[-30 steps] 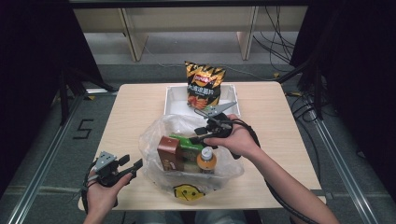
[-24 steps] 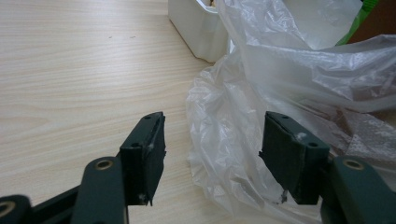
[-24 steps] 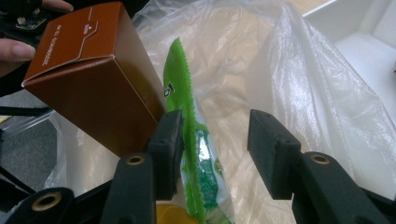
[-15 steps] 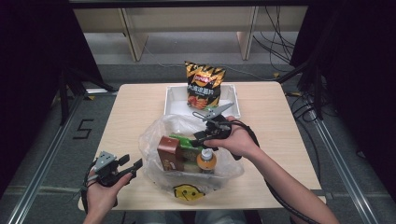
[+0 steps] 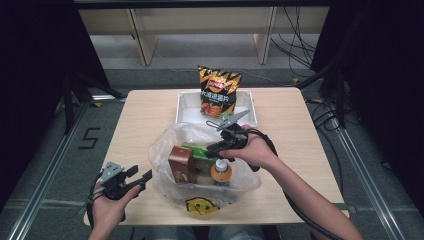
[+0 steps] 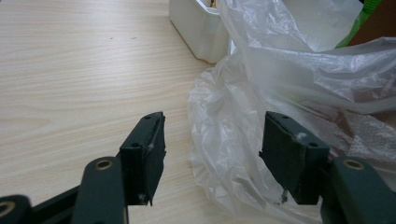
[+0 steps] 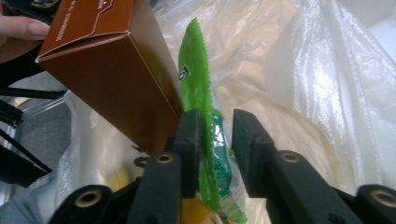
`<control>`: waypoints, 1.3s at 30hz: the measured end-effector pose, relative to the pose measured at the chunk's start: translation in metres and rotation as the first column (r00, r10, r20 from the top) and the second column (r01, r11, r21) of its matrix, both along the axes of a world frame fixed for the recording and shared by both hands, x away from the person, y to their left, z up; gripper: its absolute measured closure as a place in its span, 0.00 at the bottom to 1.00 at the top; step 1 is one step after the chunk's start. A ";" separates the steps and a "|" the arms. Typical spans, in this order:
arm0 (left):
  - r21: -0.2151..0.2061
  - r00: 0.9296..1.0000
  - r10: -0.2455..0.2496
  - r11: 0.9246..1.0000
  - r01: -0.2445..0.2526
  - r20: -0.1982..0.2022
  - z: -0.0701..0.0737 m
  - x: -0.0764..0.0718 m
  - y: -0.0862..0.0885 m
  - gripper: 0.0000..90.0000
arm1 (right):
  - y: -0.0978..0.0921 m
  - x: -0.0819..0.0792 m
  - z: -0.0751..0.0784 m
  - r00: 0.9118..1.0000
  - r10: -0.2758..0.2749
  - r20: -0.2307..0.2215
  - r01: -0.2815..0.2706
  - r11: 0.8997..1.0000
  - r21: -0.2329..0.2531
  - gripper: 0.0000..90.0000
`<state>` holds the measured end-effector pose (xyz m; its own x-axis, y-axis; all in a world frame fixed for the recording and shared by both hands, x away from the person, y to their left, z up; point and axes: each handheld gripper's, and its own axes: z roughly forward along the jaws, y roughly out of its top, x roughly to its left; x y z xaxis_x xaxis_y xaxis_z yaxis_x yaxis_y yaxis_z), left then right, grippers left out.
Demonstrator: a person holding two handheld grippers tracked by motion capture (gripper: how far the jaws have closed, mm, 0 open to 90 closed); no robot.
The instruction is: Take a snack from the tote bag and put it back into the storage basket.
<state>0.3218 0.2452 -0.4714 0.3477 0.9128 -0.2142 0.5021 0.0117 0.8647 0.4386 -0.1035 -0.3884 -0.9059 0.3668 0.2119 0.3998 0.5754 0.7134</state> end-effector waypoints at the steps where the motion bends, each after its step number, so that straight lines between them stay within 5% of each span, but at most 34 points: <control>1: -0.001 1.000 -0.001 1.000 0.001 0.000 0.000 0.000 0.000 0.43 | 0.000 0.001 -0.001 1.000 0.009 0.005 -0.009 1.000 0.000 0.85; 11: -0.001 1.000 0.005 1.000 -0.005 0.001 0.000 0.000 0.001 0.43 | -0.002 0.001 0.000 0.999 0.034 -0.010 -0.034 0.999 -0.006 1.00; 25: 0.006 1.000 0.006 1.000 -0.006 -0.001 0.000 0.000 0.001 0.44 | -0.002 0.001 0.001 0.999 0.043 0.030 -0.044 0.999 0.008 1.00; 39: 0.003 1.000 0.007 1.000 -0.007 0.001 0.000 0.000 0.001 0.44 | -0.007 -0.001 0.011 1.000 -0.012 0.029 0.011 0.999 0.051 1.00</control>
<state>0.3216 0.2464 -0.4712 0.3413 0.9159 -0.2113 0.5011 0.0129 0.8653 0.4375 -0.1110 -0.3772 -0.9077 0.3667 0.2041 0.3848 0.5335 0.7532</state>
